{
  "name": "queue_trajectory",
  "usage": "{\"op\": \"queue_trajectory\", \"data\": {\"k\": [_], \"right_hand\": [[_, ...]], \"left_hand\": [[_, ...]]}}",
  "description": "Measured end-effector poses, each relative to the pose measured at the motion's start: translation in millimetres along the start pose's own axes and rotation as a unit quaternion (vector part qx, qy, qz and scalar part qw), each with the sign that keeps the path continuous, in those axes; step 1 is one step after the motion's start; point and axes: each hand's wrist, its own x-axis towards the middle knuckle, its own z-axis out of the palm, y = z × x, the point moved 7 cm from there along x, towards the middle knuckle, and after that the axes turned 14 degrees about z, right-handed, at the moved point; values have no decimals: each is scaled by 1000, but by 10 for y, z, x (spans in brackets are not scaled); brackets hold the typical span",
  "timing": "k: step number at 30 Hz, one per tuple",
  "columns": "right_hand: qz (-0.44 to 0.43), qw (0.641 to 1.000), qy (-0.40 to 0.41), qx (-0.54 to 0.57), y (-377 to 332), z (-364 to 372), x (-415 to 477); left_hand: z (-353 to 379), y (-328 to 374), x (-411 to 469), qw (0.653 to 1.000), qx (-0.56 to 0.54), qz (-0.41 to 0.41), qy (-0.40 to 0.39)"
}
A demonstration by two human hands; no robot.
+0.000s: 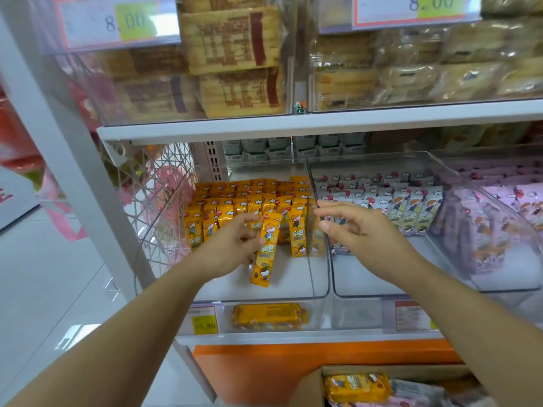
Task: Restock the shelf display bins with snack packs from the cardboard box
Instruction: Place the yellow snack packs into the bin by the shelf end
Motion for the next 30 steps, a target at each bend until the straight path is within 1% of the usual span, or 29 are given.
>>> {"op": "queue_trajectory", "data": {"k": [4, 7, 9, 15, 18, 21, 23, 25, 27, 29, 30], "right_hand": [[0, 1000, -1, -6, 16, -5, 16], [0, 1000, -3, -5, 28, -12, 24], [-2, 1000, -5, -2, 26, -11, 27], [-4, 1000, -3, -6, 31, -18, 32], [-9, 1000, -2, -1, 20, -18, 21], [-8, 1000, -4, 3, 26, -20, 23], [-8, 1000, -2, -2, 25, -24, 29], [-5, 1000, 0, -6, 15, -15, 27], [-3, 1000, 1, -6, 6, -9, 19], [2, 1000, 2, -9, 2, -11, 6], [5, 1000, 3, -10, -1, -12, 1]], "left_hand": [[14, 47, 155, 997, 68, 3, 40], [44, 83, 279, 996, 54, 11, 70], [66, 82, 353, 995, 63, 7, 82], [181, -18, 527, 990, 116, -9, 75], [168, -57, 538, 991, 104, -19, 86], [126, -36, 474, 992, 98, -21, 78], [83, -7, 384, 993, 100, -29, 54], [63, -12, 259, 995, 82, -51, 4], [121, -39, 112, 991, 76, -68, -85], [217, -75, -11, 975, 109, -60, -183], [240, -100, -54, 969, 119, -57, -209]]}}
